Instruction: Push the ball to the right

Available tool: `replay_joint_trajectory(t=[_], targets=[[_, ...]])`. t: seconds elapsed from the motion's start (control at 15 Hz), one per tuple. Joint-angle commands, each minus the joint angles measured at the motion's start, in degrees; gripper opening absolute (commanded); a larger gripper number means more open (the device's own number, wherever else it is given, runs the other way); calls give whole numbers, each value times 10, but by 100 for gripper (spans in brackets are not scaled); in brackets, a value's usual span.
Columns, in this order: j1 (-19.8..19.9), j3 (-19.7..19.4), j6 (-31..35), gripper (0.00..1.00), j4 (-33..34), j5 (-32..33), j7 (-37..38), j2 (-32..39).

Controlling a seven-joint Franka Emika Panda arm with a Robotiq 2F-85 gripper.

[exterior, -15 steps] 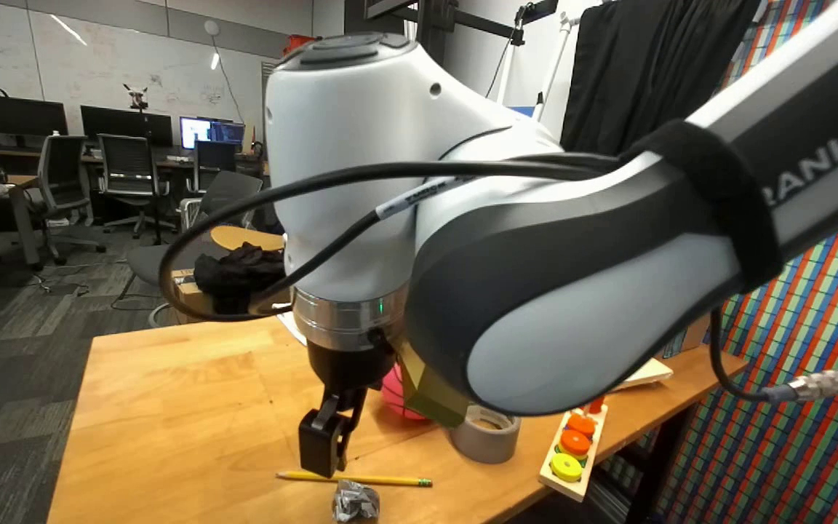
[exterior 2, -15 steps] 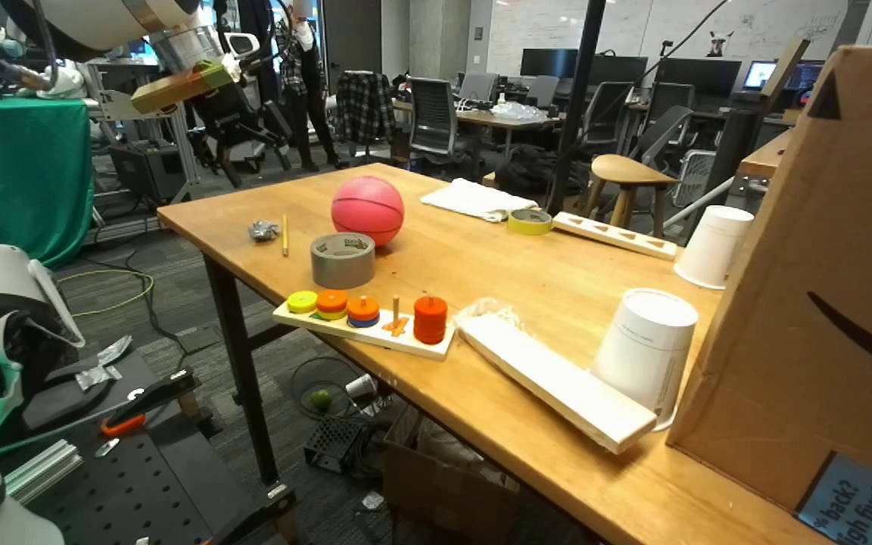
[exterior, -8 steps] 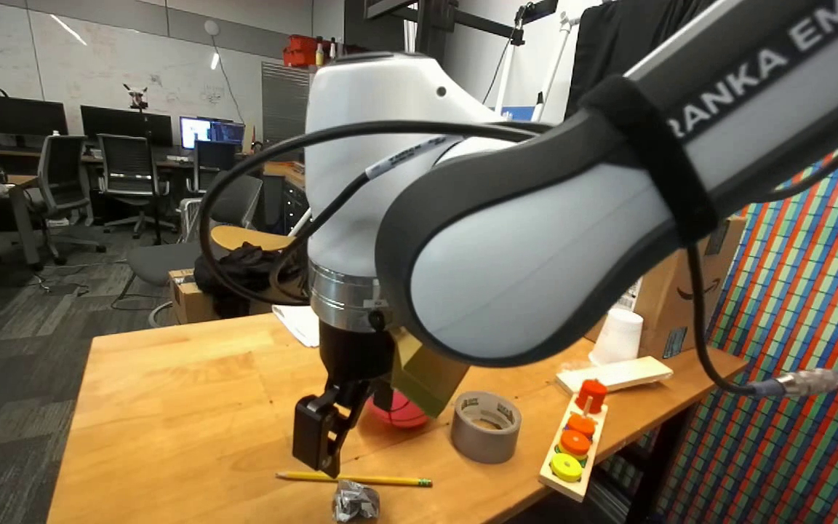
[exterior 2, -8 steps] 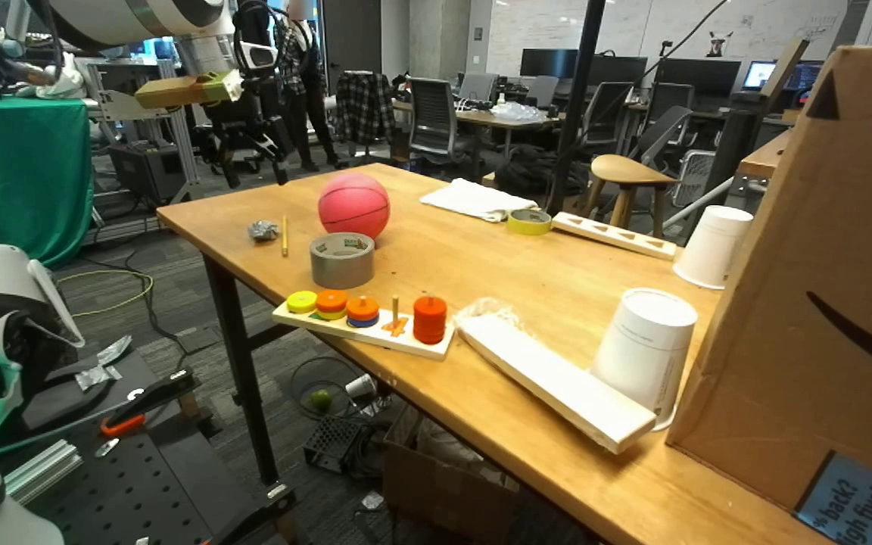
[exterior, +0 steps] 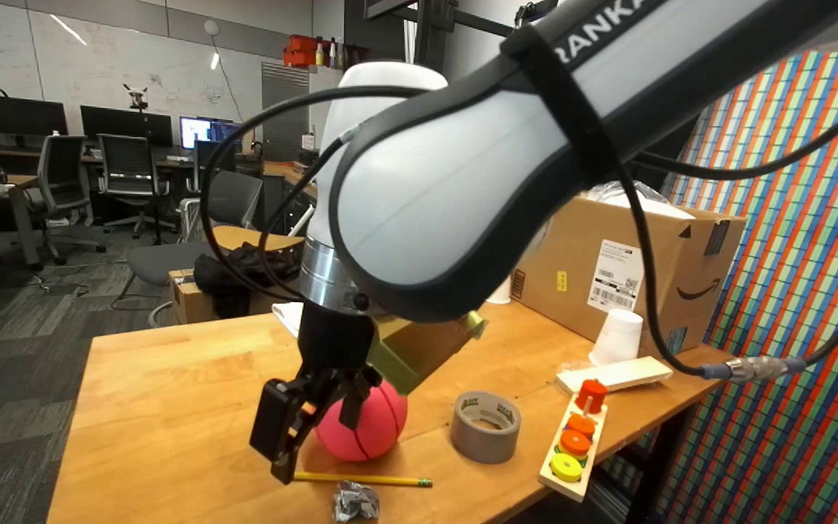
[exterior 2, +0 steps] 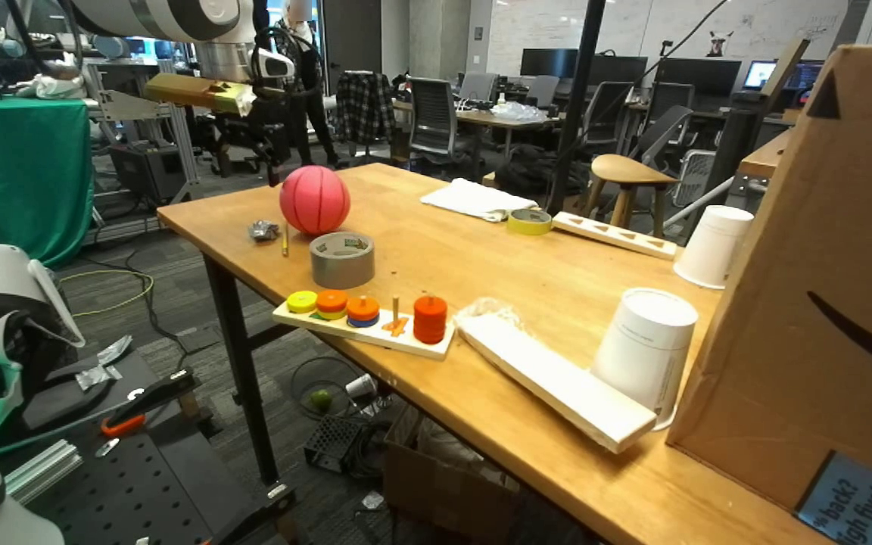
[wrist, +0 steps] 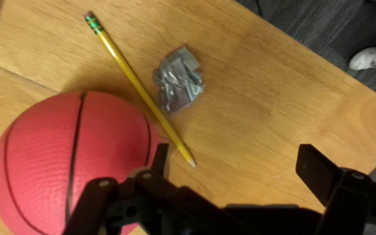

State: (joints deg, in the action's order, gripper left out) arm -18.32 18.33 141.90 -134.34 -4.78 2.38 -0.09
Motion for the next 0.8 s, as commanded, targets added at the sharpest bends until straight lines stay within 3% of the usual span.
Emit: replay_joint_trajectory(t=[0.0, 0.27, 0.47, 0.73], targets=[[-13, 15, -11, 100, 47, -120, -118, 28], [-19, 34, -34, 100, 84, -147, -159, 45], [-20, 30, -35, 100, 94, -88, -123, 54], [-6, 15, -45, 100, 92, -67, -113, 65]])
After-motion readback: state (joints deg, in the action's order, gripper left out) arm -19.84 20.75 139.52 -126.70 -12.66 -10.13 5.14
